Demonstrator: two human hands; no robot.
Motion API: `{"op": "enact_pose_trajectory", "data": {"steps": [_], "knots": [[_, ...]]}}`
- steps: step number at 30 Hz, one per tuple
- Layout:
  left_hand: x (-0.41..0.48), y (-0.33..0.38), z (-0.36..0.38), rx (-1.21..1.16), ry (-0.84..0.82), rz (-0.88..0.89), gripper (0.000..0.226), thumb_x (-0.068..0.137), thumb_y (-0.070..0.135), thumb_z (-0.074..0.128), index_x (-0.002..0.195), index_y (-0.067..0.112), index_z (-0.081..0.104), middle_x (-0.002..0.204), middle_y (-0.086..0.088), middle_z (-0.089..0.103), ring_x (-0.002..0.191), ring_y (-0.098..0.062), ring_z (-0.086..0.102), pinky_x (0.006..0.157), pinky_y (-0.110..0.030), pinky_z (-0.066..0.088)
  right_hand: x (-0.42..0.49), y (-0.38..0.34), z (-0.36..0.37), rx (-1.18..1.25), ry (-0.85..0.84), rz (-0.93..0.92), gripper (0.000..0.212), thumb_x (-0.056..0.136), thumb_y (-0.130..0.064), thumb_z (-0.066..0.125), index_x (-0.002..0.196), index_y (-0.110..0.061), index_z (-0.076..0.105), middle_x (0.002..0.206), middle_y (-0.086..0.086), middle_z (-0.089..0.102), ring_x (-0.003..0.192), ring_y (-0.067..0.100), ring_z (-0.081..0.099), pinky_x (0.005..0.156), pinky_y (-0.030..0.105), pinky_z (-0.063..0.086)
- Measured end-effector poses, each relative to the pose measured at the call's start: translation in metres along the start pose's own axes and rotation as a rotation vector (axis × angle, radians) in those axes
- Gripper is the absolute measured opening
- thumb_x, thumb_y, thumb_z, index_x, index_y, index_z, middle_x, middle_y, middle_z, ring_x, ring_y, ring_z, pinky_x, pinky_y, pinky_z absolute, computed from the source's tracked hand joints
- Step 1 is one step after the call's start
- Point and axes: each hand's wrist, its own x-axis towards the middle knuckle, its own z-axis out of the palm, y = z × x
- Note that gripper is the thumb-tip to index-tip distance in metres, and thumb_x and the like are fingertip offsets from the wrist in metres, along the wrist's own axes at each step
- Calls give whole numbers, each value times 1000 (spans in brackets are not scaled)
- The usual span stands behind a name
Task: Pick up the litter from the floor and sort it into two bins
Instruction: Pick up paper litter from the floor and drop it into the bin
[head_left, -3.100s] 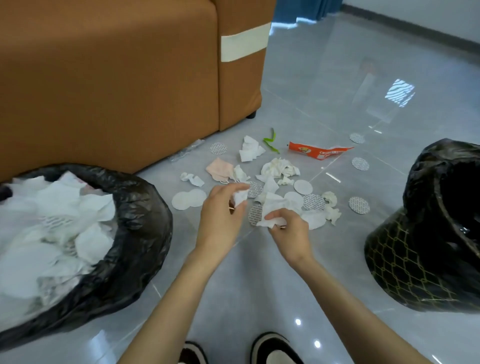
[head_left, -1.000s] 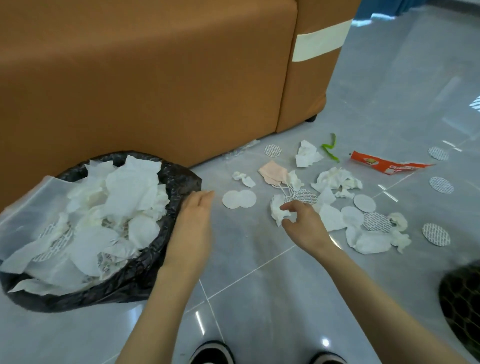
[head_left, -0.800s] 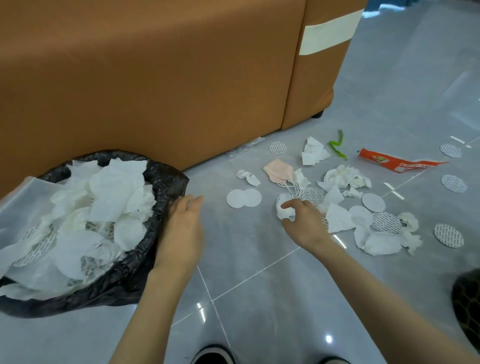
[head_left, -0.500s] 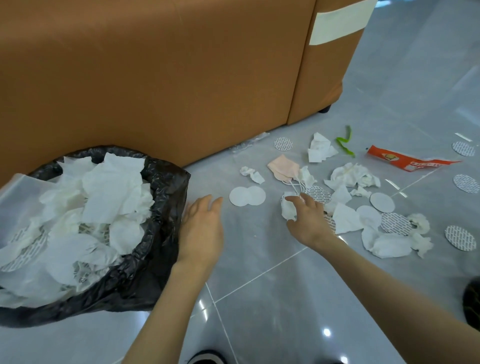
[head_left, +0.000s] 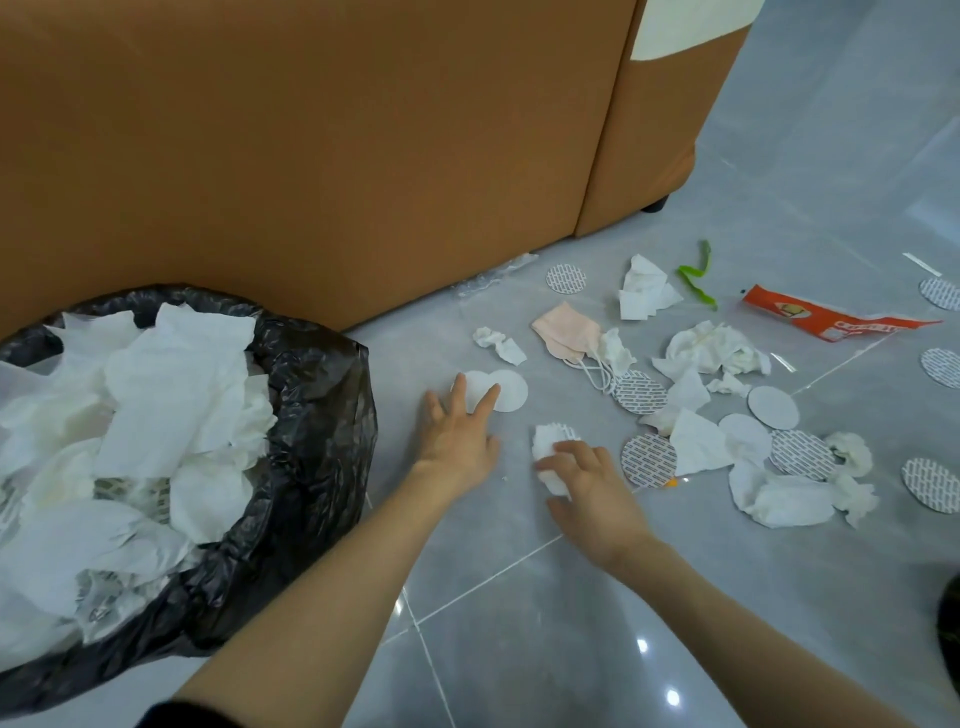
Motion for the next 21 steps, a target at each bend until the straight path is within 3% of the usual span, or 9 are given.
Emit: {"op": "enact_pose_trajectory", "data": {"steps": [3,5,8,10,13,17,21], "knots": [[7,1,8,-22,0,3,59,98,41,35,148,40,4,158,1,-13,141,-43,-14,115,-55,9,-5,6,7,68,75,-27,30,79,3,59,104,-9,69,119,10,58,105,33,51,91,34,44],[9,2,14,-31,41,26,56,98,41,35,148,39,10,158,1,-2,143,-38,-7,114,-55,10,-4,8,8,78,100,-37,27,76,6,60,97,-9,71,111,10,61,100,33,54,86,28,43],[5,6,20,-88,216,43,47,95,37,42,141,31,35,145,-1,28,136,-26,23,110,-47,25,-2,10,5,70,70,-11,28,80,3,57,102,-10,69,114,5,58,108,26,49,88,22,36],[-1,9,23,-140,281,41,38,93,36,48,130,28,47,134,-1,38,126,-23,33,104,-40,31,-3,11,3,67,70,12,28,81,0,57,105,-12,66,114,3,57,109,24,48,87,26,40],[-10,13,29,-210,285,-22,31,87,37,60,116,28,54,127,2,38,118,-25,35,96,-32,31,-6,9,1,56,78,49,34,81,-6,59,115,-14,58,117,1,55,111,23,47,84,28,39],[-18,13,32,-482,287,-162,22,80,25,72,99,21,62,130,2,35,116,-28,32,91,-22,30,-7,5,0,36,3,92,58,84,-13,60,138,-13,39,127,3,49,118,22,44,93,27,37],[-21,14,33,-534,254,-188,45,72,17,78,112,23,58,130,-2,39,117,-29,41,95,-23,30,-3,3,-2,41,-66,179,61,80,-16,66,137,-12,45,124,9,48,115,26,50,93,31,44]]}}
